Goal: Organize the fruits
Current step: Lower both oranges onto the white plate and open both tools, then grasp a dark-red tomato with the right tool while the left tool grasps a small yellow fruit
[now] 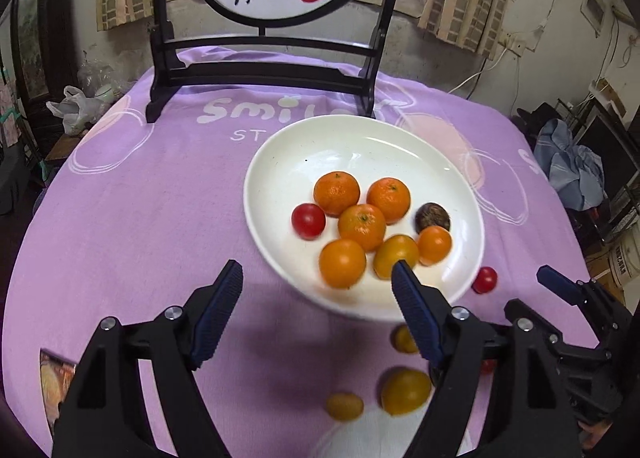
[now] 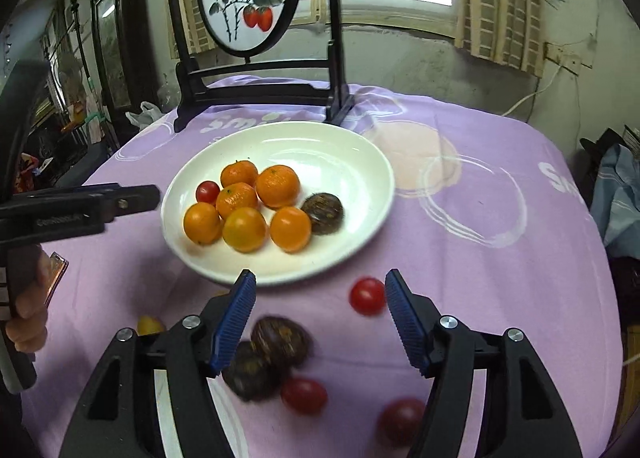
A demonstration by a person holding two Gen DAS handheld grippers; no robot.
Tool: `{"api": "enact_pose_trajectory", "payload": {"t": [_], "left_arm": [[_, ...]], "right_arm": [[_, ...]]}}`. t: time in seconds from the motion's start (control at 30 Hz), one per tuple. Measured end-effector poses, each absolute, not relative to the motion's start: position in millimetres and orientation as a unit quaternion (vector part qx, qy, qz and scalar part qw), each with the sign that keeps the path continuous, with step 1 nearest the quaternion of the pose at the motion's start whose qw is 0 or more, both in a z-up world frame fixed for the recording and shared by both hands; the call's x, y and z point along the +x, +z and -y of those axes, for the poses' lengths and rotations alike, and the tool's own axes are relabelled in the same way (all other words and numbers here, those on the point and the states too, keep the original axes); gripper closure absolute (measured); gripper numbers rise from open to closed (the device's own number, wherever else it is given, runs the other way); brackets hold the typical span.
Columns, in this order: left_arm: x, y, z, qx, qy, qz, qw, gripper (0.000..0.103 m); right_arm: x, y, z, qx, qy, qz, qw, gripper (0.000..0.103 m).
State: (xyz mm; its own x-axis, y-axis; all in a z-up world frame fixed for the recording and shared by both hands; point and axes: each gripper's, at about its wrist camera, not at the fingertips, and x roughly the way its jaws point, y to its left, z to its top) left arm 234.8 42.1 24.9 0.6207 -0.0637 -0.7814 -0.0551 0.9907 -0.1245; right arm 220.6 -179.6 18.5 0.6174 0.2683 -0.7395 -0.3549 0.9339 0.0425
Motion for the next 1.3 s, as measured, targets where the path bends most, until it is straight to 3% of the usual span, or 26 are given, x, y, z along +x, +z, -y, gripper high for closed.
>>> {"api": "enact_pose_trajectory", "payload": {"t": [0.4,0.73,0.9,1.03,1.13,1.3], "left_arm": [[143.4,0.5,-31.1,-0.071,-0.020,-0.434,0.898,0.021],[135.0,-24.5,-28.5,-0.020,-0.023,-0.427,0.904,0.021],[132.7,-20.0,-28.9,-0.033,-0.039,-0.426,0.903,0.015],[136.1,-25.6,-30.5,-0.039,-0.034,-0.437,0.898,0.015],[136.7,-28.2,-29.6,-0.042,-0.041,-0.442,0.895,0.015],[137.8,-30.9,-25.8,-0.035,-0.045,-0.446,0.893,0.015]], "right_arm": [[138.9,-5.8,217.6,-0.066,0.136,-0.413,0.898,0.035],[150.8,-39.0,233.2,-0.055,0.073,-0.444,0.891,0.036],[167.7,-48.3,233.3,-0.039,0.065,-0.455,0.887,0.049],[174.5,-49.6,230.1,-0.039,0.059,-0.453,0.889,0.052],[177.3,-49.3,229.2,-0.041,0.055,-0.450,0.890,0.064],[172.5,-44.3,231.9,-0.025,0.052,-0.451,0.891,0.065]]}}
